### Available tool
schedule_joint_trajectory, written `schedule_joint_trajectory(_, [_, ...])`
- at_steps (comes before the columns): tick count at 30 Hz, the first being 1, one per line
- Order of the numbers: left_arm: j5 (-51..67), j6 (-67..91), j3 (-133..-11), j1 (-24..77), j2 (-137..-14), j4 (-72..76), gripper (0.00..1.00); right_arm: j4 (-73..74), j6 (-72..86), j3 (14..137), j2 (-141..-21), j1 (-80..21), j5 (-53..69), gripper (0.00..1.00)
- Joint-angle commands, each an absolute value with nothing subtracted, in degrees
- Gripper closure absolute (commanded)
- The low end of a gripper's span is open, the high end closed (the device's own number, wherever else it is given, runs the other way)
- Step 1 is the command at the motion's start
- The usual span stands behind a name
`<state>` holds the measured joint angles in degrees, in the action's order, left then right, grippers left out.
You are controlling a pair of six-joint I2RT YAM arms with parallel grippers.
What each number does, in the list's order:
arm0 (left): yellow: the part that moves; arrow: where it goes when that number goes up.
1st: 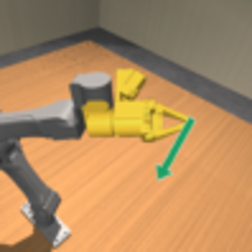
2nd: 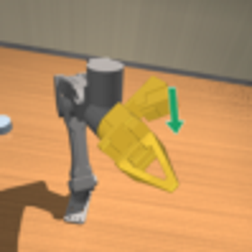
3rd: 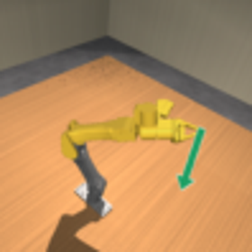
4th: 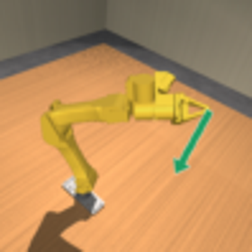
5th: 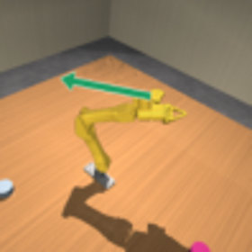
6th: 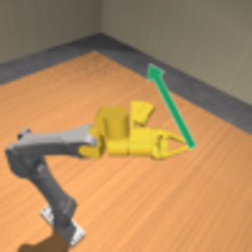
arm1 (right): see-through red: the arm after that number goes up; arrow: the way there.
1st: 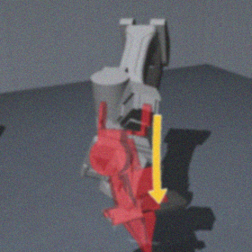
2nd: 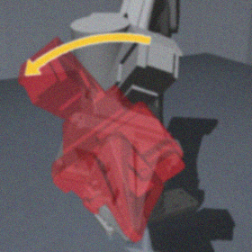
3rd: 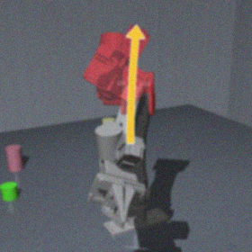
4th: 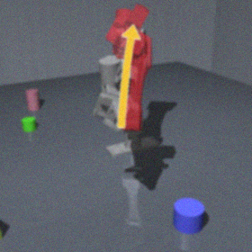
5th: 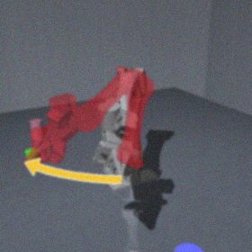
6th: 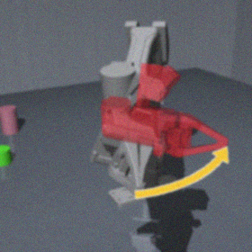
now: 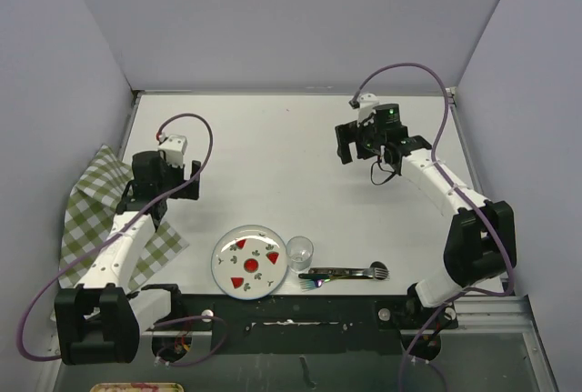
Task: Set the dinner table for one person
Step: Pick up the napkin from the corner of the board.
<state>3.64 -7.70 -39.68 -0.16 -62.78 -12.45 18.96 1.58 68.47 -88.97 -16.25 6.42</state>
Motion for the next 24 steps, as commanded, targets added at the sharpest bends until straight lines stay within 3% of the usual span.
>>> schedule_joint_trajectory(1, [2.05,-8.14,-37.8,-0.44,-61.96,-6.15,0.02,15.77,0.09,68.17,-87.58,-17.16,8.72,0.02])
schedule_joint_trajectory(8, [-0.98,-11.11,-39.1,-0.44,-63.48,-6.83,0.02,13.18,-11.1,68.86,-88.27,-18.19,17.39,0.02])
schedule_joint_trajectory(15, [-11.64,-11.11,-50.31,-0.52,-68.22,-17.79,0.02,22.27,-5.18,86.47,-98.48,-18.73,13.97,0.02])
schedule_joint_trajectory(24, [-20.23,-10.06,-53.31,-0.53,-61.7,-31.05,0.02,28.17,-0.48,98.78,-107.38,-20.06,14.09,0.02])
